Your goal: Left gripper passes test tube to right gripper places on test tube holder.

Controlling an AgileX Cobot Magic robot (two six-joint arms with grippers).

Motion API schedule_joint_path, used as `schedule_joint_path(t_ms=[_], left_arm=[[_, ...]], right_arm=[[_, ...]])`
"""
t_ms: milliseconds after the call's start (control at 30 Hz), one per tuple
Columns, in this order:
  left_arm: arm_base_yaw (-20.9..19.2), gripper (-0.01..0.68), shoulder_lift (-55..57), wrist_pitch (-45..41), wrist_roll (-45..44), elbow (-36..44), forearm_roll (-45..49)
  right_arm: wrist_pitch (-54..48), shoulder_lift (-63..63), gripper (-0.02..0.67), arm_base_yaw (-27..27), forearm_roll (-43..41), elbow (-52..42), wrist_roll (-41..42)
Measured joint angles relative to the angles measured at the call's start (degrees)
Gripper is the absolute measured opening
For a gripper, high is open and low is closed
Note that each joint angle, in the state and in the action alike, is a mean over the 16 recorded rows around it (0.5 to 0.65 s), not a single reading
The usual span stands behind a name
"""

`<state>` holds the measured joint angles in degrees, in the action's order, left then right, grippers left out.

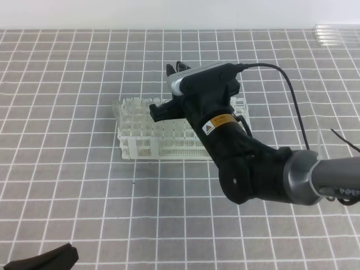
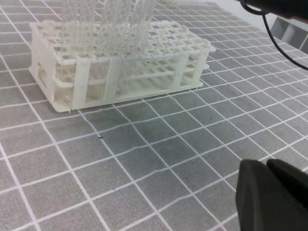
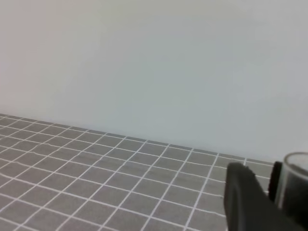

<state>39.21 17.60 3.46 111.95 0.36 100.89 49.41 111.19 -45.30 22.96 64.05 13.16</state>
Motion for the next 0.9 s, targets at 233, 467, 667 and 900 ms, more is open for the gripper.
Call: schedule_joint_path(t_ms=[233, 467, 667, 900], left_arm=[[0.01, 0.000, -0.09, 0.10, 0.04, -0.08, -0.33], [0.01, 0.000, -0.12, 0.12, 0.06, -0.08, -0.33], [0.01, 0.000, -0.12, 0.15, 0.06, -0.12, -0.49], [0.01, 0.000, -0.09, 0.09, -0.01, -0.08, -0.33]], right_arm=[[-0.39, -0.80, 0.084, 0.07, -1.21, 0.00, -0.54], [-1.21, -2.49, 0.084, 0.10, -1.75, -0.24, -0.66], [-1.84, -3.60, 0.084, 0.10, -1.81, -0.97, -0.65], [-2.23, -3.79, 0.084, 0.10, -2.00, -1.88, -1.15]])
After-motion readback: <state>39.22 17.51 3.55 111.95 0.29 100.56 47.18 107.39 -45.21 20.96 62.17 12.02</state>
